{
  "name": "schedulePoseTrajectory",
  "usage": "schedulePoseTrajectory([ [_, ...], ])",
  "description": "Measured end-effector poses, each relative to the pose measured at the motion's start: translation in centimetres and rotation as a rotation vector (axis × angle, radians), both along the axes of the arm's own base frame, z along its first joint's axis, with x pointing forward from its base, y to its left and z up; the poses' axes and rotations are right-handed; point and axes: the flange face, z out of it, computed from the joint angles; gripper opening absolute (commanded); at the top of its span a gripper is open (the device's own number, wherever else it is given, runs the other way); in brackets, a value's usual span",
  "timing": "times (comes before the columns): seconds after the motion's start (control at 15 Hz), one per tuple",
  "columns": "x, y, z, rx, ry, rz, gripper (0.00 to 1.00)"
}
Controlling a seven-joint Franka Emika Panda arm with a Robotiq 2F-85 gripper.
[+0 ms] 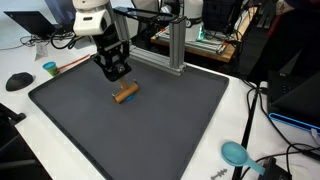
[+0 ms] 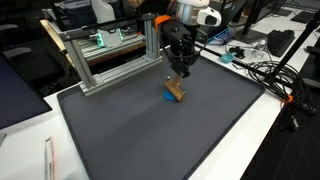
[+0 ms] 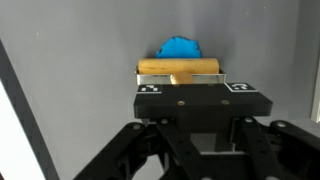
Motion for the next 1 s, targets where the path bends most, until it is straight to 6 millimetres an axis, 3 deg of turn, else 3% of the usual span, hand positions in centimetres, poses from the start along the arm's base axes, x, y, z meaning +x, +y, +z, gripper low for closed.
schedulePoseTrajectory([
  [1.0,0.05,0.64,-0.04,0.005,0.0,0.035,0.22],
])
